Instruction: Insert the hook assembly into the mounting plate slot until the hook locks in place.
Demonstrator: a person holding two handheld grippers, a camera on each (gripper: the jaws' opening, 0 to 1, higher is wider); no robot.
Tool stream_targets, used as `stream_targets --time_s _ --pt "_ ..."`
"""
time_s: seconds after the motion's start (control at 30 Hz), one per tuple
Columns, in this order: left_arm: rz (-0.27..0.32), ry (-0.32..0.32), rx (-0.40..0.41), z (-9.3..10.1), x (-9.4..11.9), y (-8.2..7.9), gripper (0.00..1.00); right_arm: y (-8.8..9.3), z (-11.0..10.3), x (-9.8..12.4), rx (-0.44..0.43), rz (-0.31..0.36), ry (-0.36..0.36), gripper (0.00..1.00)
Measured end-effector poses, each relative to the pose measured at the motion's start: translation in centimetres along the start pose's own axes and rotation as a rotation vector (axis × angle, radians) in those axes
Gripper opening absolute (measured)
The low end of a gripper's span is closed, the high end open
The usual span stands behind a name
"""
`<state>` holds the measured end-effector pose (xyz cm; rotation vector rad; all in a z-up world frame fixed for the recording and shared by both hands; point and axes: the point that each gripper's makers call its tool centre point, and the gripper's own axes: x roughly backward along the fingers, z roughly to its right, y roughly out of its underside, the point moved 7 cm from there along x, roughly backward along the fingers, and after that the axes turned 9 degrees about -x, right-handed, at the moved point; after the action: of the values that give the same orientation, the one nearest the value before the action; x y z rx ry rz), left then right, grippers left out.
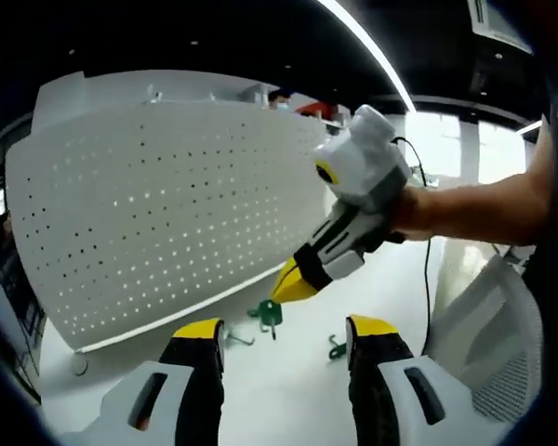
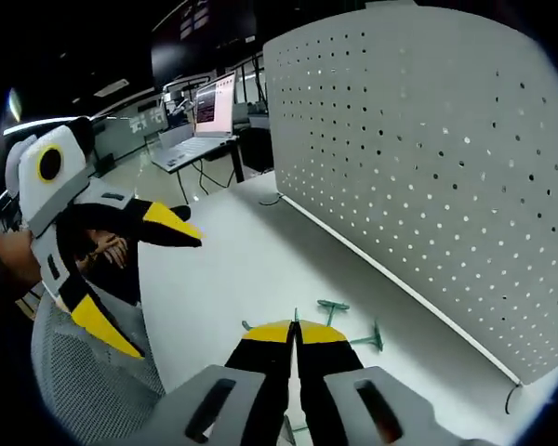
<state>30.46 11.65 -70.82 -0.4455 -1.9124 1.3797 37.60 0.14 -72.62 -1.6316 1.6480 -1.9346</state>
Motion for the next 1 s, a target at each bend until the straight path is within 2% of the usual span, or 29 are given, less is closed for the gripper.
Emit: stream_targets --time_s 0.13,0.53,0.63,0.77,1.0 --pt "-0.038 -0.005 -0.006 -0.5 -0.9 0.6 0.46 -0.1 -0.1 0.1 0.000 0.002 -0.001 0.00" --pt "-0.086 -0.007 -0.015 -1.0 -2.7 2.2 0.31 -0.7 -0.5 0.3 -0.012 0.015 -0.017 0.00" --pt "-0.093 -0.005 -0.014 -1.1 -3.0 2.3 0.29 -0.7 -0.6 0.3 -0.013 0.017 -0.018 0.00" --pt "-0.096 -0.004 -0.027 -1.1 -3.2 2.4 0.20 -0.8 -0.6 0.3 -0.016 0.018 -0.018 0.00" --pt "-0.093 0.004 -0.050 -0.8 -3.5 2.4 0.13 -0.8 -0.6 0.5 -0.021 0.020 -0.015 0.00"
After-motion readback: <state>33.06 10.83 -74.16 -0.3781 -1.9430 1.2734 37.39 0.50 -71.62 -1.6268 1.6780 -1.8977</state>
